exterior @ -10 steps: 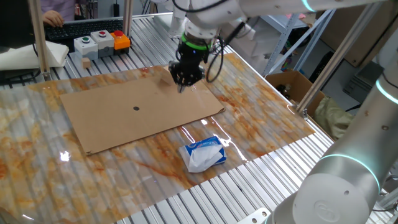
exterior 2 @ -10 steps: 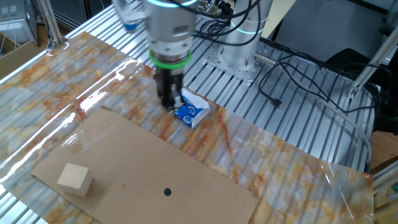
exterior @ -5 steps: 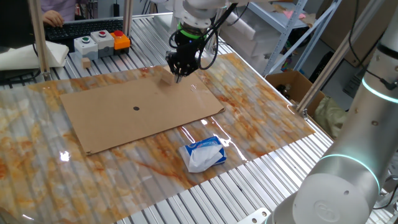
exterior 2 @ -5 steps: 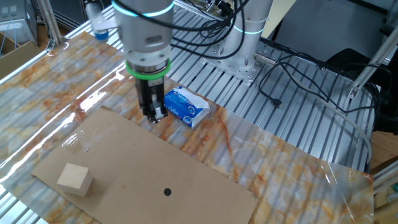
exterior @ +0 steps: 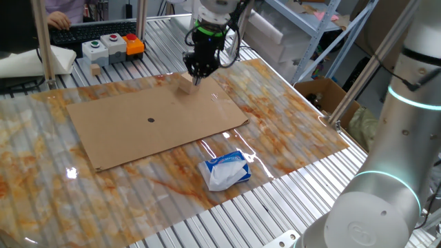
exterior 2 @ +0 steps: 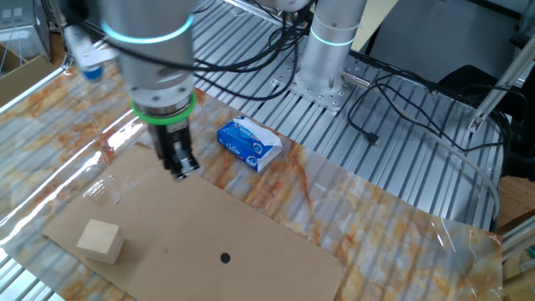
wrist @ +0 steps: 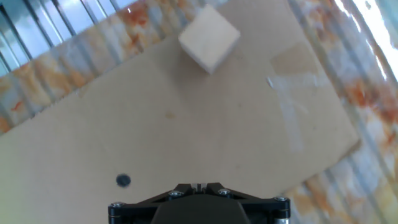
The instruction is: Hold a small block with the gripper and sweep it from left to right on the table
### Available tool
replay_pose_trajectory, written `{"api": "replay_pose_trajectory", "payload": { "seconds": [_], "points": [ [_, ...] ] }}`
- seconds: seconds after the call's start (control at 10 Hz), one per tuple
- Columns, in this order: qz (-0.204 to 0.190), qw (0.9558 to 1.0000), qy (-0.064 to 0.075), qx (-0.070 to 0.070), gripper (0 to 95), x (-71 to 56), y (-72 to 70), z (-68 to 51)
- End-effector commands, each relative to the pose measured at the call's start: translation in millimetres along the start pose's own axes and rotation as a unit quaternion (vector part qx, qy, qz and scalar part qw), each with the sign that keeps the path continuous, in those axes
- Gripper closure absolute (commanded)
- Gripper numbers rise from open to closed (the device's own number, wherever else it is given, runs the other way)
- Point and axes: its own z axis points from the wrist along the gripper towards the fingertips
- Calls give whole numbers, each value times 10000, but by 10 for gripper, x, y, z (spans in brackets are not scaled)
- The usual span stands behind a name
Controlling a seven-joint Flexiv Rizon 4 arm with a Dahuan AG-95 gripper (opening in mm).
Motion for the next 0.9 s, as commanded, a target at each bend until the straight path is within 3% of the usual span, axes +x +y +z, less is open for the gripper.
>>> {"api": "replay_pose_trajectory", "payload": {
  "seconds": [0.1, 0.9],
  "points": [
    [-109, 9999, -22, 40, 950, 3, -27, 22],
    [-202, 9998, -32, 49, 950, 2, -25, 46]
  ]
}}
